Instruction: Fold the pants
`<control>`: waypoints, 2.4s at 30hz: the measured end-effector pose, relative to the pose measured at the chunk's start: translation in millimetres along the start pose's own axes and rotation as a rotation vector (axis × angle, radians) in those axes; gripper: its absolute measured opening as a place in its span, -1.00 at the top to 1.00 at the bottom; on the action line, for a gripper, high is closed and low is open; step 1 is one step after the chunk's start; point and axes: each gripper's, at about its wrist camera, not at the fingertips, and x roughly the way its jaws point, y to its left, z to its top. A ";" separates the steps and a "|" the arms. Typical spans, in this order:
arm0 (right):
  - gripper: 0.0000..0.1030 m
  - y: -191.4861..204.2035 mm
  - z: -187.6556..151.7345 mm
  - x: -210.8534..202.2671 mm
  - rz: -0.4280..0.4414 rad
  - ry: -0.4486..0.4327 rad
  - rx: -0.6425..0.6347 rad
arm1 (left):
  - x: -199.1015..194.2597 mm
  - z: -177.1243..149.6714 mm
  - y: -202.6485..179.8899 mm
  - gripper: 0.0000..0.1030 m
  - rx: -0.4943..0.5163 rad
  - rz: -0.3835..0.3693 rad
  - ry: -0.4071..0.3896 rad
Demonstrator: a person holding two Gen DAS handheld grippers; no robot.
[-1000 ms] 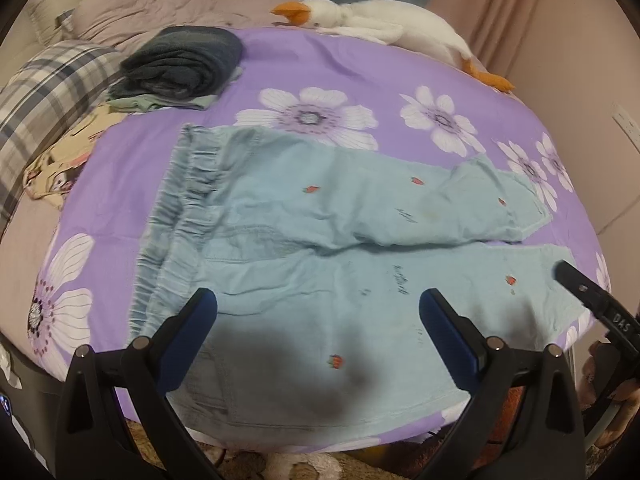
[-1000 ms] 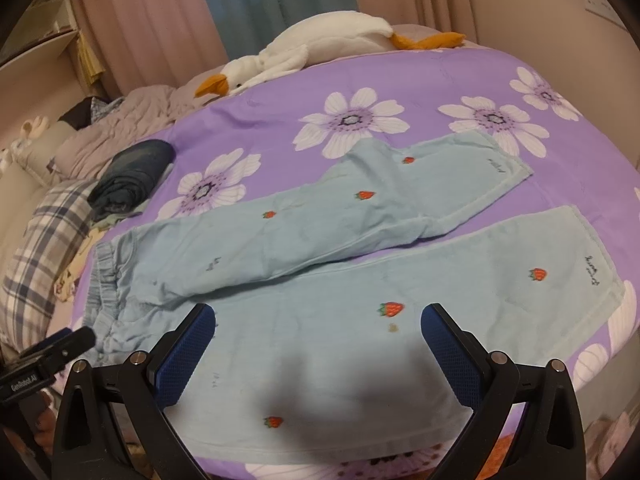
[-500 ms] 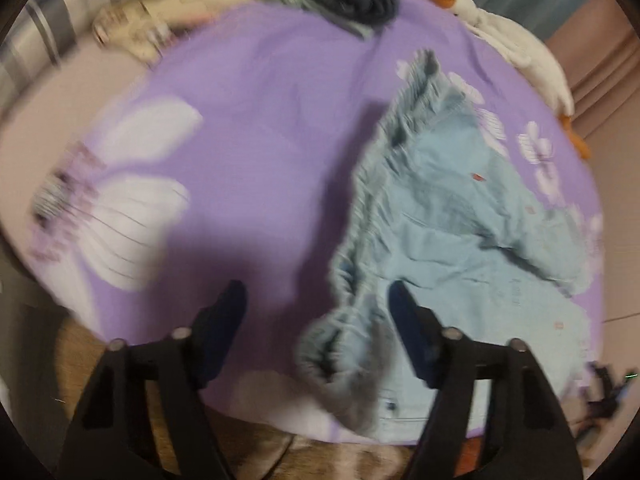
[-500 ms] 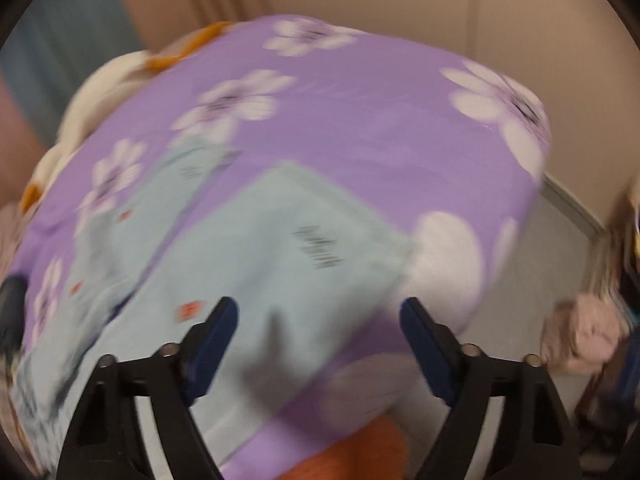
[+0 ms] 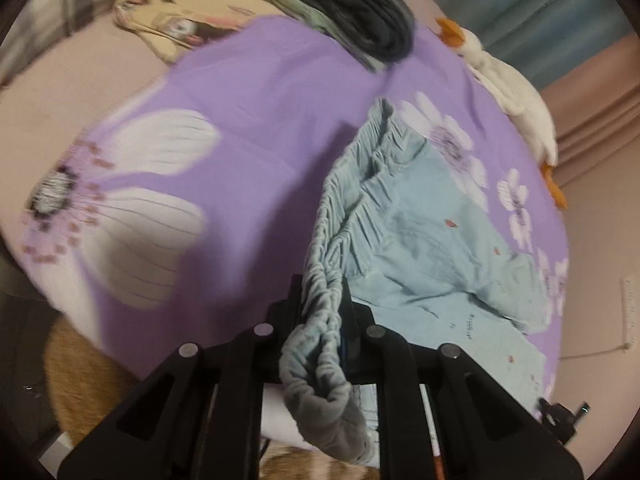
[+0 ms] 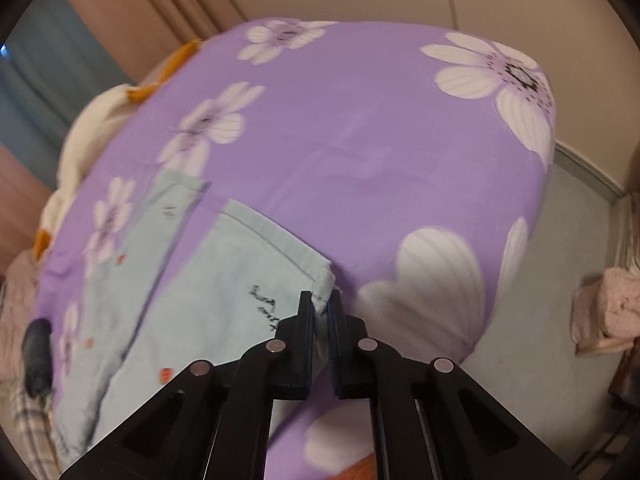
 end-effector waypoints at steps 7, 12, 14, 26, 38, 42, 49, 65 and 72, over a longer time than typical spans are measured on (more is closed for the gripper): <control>0.87 -1.4 -20.4 14.6 -0.064 0.044 -0.018 | 8.4 0.1 15.9 0.72 -0.025 0.031 0.051; 0.88 5.3 -20.2 -6.3 -0.054 0.000 -0.044 | -4.0 6.3 8.8 0.70 0.037 0.072 0.024; 0.88 6.2 -22.1 1.3 -0.085 0.020 -0.059 | 9.0 3.0 13.8 0.67 0.039 0.117 0.062; 0.88 3.1 -30.4 26.4 -0.200 0.044 -0.075 | 28.9 3.9 30.4 0.57 0.001 0.119 0.114; 0.88 4.1 -32.8 27.8 -0.205 0.042 -0.074 | 28.0 8.2 17.3 0.25 0.031 0.145 0.130; 0.88 6.0 -31.3 26.9 -0.217 0.047 -0.090 | 13.3 14.8 19.5 -0.34 0.052 0.225 0.088; 0.37 16.5 -30.5 22.4 -0.315 0.030 -0.132 | -15.4 18.2 10.2 -0.38 0.023 0.154 0.024; -0.55 98.6 -31.3 -42.7 -0.149 -0.114 -0.312 | -24.5 23.0 -124.0 -0.90 0.260 -0.112 -0.074; -0.55 176.8 -26.3 -43.1 0.105 -0.059 -0.443 | 1.3 29.7 -148.7 -0.90 0.238 -0.070 -0.058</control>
